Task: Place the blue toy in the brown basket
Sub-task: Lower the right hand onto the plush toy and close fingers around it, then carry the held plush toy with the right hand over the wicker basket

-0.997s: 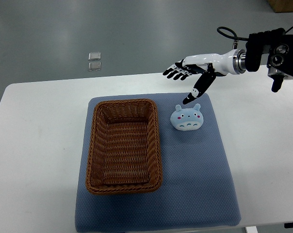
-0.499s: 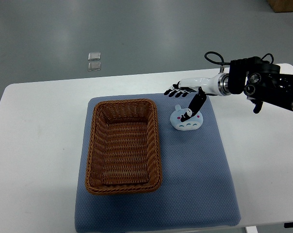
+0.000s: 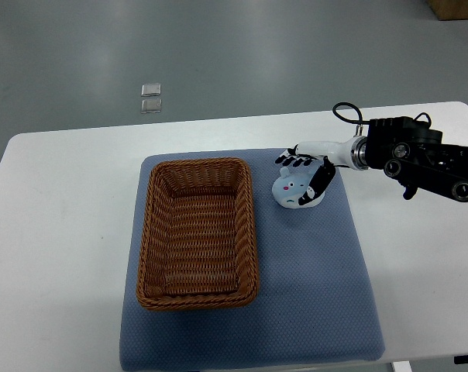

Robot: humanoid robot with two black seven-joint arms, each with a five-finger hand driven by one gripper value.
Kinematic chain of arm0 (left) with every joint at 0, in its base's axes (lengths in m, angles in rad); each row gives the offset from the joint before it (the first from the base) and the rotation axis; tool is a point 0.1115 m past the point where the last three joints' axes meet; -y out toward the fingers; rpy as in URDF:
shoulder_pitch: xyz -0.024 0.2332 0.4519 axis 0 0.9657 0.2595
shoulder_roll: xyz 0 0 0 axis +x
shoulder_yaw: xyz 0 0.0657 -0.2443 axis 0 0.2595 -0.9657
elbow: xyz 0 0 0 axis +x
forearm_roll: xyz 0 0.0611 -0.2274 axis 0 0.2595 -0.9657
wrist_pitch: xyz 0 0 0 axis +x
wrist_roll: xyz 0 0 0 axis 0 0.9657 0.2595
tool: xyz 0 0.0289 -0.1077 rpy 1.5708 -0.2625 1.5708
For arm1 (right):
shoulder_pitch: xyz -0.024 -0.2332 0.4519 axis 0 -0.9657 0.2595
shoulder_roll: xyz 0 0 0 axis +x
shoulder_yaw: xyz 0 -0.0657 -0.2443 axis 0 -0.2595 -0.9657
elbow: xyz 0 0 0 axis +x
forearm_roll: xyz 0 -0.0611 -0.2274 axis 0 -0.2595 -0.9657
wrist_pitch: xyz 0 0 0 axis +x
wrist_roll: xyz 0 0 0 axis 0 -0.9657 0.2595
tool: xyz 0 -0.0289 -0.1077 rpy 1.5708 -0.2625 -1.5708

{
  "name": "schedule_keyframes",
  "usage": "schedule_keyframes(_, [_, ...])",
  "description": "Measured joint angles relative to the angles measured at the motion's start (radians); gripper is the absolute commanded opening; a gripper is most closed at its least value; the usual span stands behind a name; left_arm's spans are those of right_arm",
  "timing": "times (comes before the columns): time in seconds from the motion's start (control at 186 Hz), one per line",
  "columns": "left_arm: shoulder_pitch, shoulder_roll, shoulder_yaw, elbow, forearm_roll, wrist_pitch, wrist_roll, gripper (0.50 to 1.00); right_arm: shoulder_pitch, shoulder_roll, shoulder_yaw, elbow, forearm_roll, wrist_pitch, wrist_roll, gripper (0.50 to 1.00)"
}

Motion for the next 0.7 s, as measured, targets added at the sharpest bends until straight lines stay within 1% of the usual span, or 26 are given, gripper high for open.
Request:
schedule_keyframes(0.032, [0.0,0.0,0.0,0.0,0.0,0.0,0.0,1.0,0.0,0.002,0.0,0.0,0.0,-0.001,0.0,0.887])
schedule_keyframes(0.043, [0.0,0.0,0.0,0.0,0.0,0.0,0.0,1.0,0.0,0.003,0.0,0.0,0.0,-0.002,0.0,0.876])
schedule_keyframes(0.048, [0.0,0.0,0.0,0.0,0.0,0.0,0.0,1.0,0.0,0.003,0.0,0.0,0.0,-0.002,0.0,0.862])
schedule_keyframes(0.075, [0.0,0.0,0.0,0.0,0.0,0.0,0.0,1.0,-0.001,0.006,0.0,0.0,0.0,-0.003,0.0,0.84])
schedule_keyframes(0.08, [0.0,0.0,0.0,0.0,0.0,0.0,0.0,1.0,-0.001,0.006,0.0,0.0,0.0,-0.003,0.0,0.828])
schedule_keyframes(0.123, [0.0,0.0,0.0,0.001,0.0,0.0,0.0,1.0,-0.003,0.009,0.001,0.0,0.0,-0.005,0.0,0.787])
schedule_keyframes(0.139, [0.0,0.0,0.0,0.001,0.0,0.0,0.0,1.0,-0.004,0.01,0.001,0.0,0.0,-0.005,0.0,0.778])
schedule_keyframes(0.145, [0.0,0.0,0.0,0.001,0.0,0.0,0.0,1.0,-0.004,0.01,0.001,0.0,0.0,-0.005,0.0,0.768])
schedule_keyframes(0.166, [0.0,0.0,0.0,0.001,0.0,0.0,0.0,1.0,-0.007,0.011,0.001,0.0,0.0,-0.006,0.0,0.756])
schedule_keyframes(0.247, [0.0,0.0,-0.001,0.001,0.0,0.0,0.0,1.0,-0.017,0.014,0.001,0.0,0.0,-0.008,0.002,0.744])
schedule_keyframes(0.322, [0.0,0.0,-0.001,0.001,0.0,0.0,0.0,1.0,-0.023,0.018,0.001,0.0,0.0,-0.013,0.004,0.717])
schedule_keyframes(0.343, [0.0,0.0,-0.001,0.001,0.0,0.0,0.0,1.0,-0.025,0.018,0.001,0.0,0.0,-0.014,0.004,0.699])
schedule_keyframes(0.349, [0.0,0.0,-0.001,0.001,0.0,0.0,0.0,1.0,-0.025,0.018,0.001,0.0,0.0,-0.014,0.004,0.687])
schedule_keyframes(0.375, [0.0,0.0,-0.001,0.001,0.0,0.0,0.0,1.0,-0.026,0.019,0.001,0.001,0.0,-0.015,0.005,0.672])
schedule_keyframes(0.391, [0.0,0.0,-0.001,0.001,0.0,0.0,0.0,1.0,-0.027,0.02,0.001,0.001,0.0,-0.015,0.005,0.654])
schedule_keyframes(0.445, [0.0,0.0,-0.002,0.001,0.0,0.0,0.0,1.0,-0.027,0.02,0.001,0.001,-0.001,-0.016,0.006,0.631])
schedule_keyframes(0.542, [0.0,0.0,-0.002,0.001,0.0,0.0,0.0,1.0,-0.028,0.02,0.001,0.001,-0.001,-0.017,0.007,0.574])
schedule_keyframes(0.552, [0.0,0.0,-0.002,0.001,0.0,0.0,0.0,1.0,-0.028,0.02,0.001,0.001,-0.001,-0.018,0.007,0.564])
schedule_keyframes(0.558, [0.0,0.0,-0.002,0.001,0.0,0.0,0.0,1.0,-0.028,0.02,0.001,0.001,-0.001,-0.018,0.007,0.548])
schedule_keyframes(0.563, [0.0,0.0,-0.002,0.001,0.0,0.0,0.0,1.0,-0.028,0.02,0.001,0.001,-0.001,-0.018,0.007,0.547])
schedule_keyframes(0.568, [0.0,0.0,-0.002,0.001,0.0,0.0,0.0,1.0,-0.028,0.02,0.0,0.001,-0.001,-0.019,0.007,0.529])
schedule_keyframes(0.574, [0.0,0.0,-0.002,0.001,0.0,0.0,0.0,1.0,-0.028,0.02,0.0,0.001,-0.001,-0.019,0.007,0.529])
schedule_keyframes(0.579, [0.0,0.0,-0.002,0.001,0.0,0.0,0.0,1.0,-0.028,0.02,0.0,0.001,-0.001,-0.019,0.007,0.515])
schedule_keyframes(0.584, [0.0,0.0,-0.002,0.001,0.0,0.0,0.0,1.0,-0.028,0.02,0.0,0.001,-0.001,-0.02,0.007,0.515])
schedule_keyframes(0.59, [0.0,0.0,-0.002,0.001,0.0,0.0,0.0,1.0,-0.028,0.02,0.0,0.001,-0.001,-0.02,0.007,0.503])
schedule_keyframes(0.702, [0.0,0.0,-0.002,0.001,0.0,0.0,0.0,1.0,-0.023,0.011,0.0,0.002,-0.001,-0.028,0.008,0.5])
